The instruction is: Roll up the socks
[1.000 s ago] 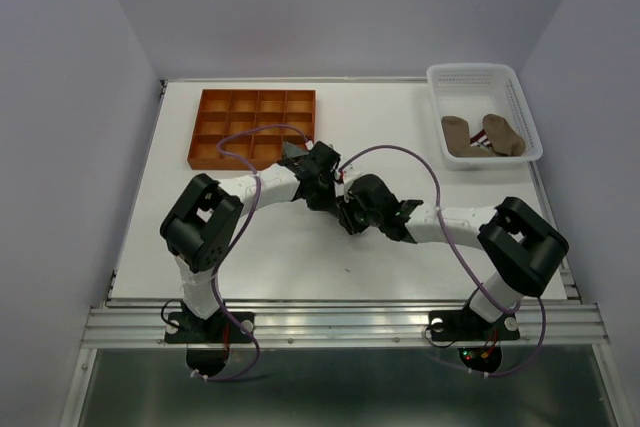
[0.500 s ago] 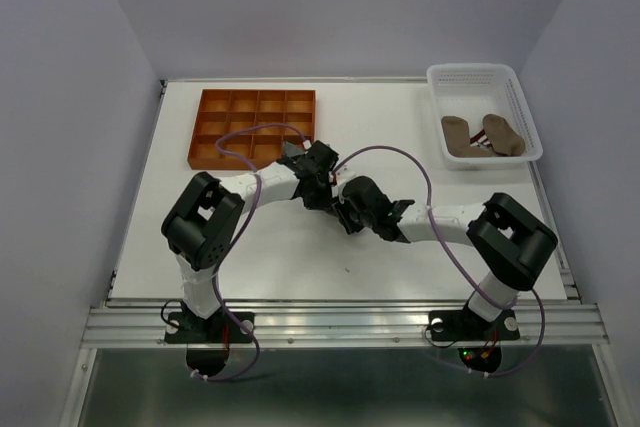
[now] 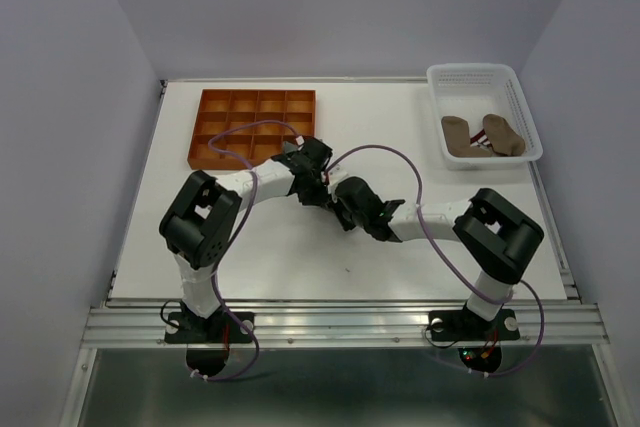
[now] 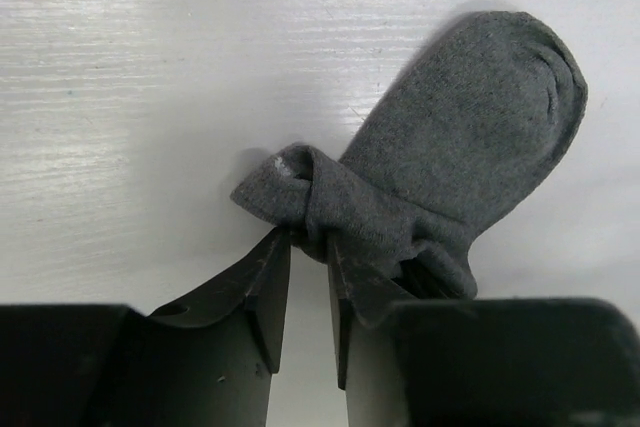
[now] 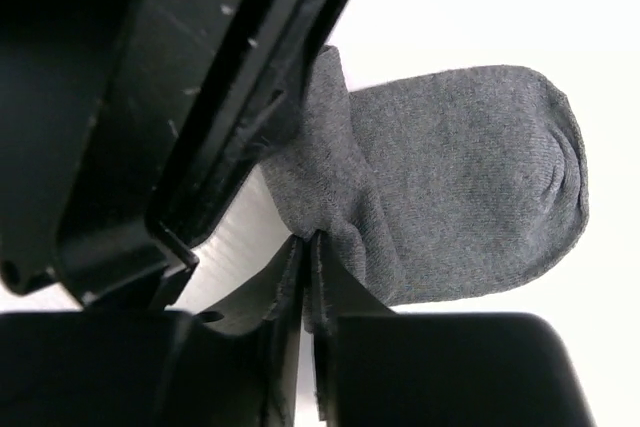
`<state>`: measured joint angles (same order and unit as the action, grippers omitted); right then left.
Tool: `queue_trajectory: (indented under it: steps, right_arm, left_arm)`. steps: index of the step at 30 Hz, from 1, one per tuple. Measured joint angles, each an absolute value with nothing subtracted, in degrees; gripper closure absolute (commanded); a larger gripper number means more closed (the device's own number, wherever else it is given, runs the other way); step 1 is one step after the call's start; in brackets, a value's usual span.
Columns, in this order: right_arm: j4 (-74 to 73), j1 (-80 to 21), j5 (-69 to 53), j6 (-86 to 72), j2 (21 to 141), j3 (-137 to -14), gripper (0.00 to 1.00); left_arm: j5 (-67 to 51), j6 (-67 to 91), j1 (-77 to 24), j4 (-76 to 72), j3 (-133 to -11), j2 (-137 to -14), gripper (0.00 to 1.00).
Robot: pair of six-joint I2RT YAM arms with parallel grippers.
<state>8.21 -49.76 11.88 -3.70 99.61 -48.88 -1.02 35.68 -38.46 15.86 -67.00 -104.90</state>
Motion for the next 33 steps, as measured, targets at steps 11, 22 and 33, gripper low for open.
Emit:
queue_trajectory:
  steps: [11, 22, 33]
  right_arm:
    - [9.21, -49.95, 9.08, -8.49, 96.92, -49.10, 0.99]
    - [9.52, -48.07, -5.96, -16.14, 95.33, -49.10, 0.99]
    - [12.03, -42.94, -14.37, -23.22, 99.50, -46.35, 0.99]
  left_arm:
    - [-3.18, 35.42, -37.39, 15.11, -66.70, -100.90, 0.59]
    - [-2.98, 36.10, -37.26, 12.95, -62.76, -95.59, 0.56]
    - [-4.40, 36.69, -36.36, 13.93, -60.71, -90.78, 0.54]
